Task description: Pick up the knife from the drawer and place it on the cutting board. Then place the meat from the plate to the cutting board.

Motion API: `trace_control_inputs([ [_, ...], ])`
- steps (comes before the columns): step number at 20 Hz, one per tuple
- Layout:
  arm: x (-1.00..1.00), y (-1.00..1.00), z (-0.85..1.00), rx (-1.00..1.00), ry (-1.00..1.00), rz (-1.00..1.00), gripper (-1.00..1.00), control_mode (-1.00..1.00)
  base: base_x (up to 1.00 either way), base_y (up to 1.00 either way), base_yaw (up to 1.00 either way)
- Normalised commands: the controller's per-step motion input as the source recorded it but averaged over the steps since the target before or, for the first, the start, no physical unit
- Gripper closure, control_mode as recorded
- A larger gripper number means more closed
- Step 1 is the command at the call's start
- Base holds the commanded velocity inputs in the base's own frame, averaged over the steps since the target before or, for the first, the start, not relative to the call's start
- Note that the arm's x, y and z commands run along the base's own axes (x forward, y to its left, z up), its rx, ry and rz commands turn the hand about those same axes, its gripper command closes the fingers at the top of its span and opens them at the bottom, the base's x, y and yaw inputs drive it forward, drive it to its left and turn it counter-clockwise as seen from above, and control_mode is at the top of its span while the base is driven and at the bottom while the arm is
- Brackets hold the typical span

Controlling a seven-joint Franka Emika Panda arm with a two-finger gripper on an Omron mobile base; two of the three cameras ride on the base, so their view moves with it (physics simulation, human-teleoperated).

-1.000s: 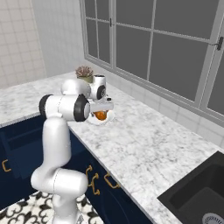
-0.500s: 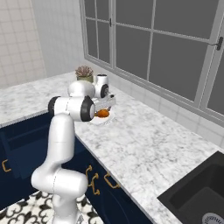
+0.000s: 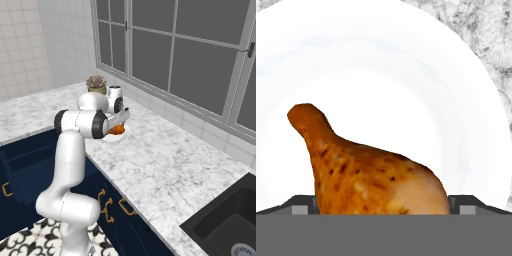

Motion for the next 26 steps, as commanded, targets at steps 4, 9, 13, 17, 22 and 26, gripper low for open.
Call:
trace_control_inputs([
  [4, -0.06, 0.0, -0.61, 0.0, 0.0, 0.21, 1.0, -1.0, 0.0, 0.0, 0.0],
  [9, -0.63, 0.0, -0.25, 0.0, -0.11, 0.18, 1.0, -1.0, 0.0, 0.0, 0.0],
  [13, -1.0, 0.0, 0.14, 0.0, -0.28, 0.1, 1.0, -1.0, 0.0, 0.0, 0.0],
  [17, -1.0, 0.02, 0.24, -0.05, -0.27, 0.09, 1.0, -1.0, 0.0, 0.0, 0.0],
  [22, -1.0, 0.1, 0.93, -0.1, -0.18, 0.04, 1.0, -1.0, 0.0, 0.0, 0.0],
  [26, -0.93, 0.07, 1.0, -0.05, 0.0, 0.0, 1.0, -1.0, 0.0, 0.0, 0.0],
])
